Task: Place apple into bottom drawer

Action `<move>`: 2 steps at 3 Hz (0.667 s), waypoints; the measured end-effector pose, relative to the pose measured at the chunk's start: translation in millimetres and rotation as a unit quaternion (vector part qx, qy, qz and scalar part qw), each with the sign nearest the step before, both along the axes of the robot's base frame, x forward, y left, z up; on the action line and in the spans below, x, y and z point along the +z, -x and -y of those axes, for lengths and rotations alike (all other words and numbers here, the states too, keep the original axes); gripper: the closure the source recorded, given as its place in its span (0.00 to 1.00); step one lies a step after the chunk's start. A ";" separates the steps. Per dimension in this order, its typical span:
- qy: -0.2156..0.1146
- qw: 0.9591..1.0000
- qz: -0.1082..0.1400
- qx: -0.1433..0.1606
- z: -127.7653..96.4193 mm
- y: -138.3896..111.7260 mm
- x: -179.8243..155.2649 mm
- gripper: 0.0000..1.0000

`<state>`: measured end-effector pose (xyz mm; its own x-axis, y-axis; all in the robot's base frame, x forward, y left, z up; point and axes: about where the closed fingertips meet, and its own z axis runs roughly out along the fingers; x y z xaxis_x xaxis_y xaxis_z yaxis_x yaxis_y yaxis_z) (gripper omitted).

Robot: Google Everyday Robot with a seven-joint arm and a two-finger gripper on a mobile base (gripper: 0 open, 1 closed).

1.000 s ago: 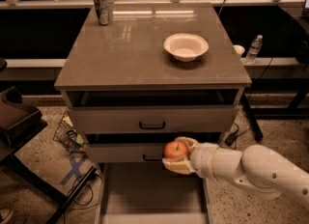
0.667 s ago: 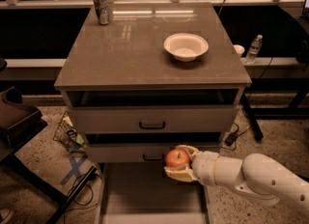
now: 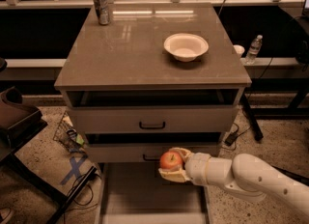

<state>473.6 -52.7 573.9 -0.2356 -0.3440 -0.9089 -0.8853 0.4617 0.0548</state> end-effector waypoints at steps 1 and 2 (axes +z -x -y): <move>-0.009 1.000 0.009 0.020 -15.2 -6.7 -62.4 1.00; -0.011 0.999 0.009 0.046 -32.8 -4.8 -142.0 1.00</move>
Offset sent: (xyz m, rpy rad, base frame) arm 0.0012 0.0507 -0.2416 0.0260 -0.0131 0.1522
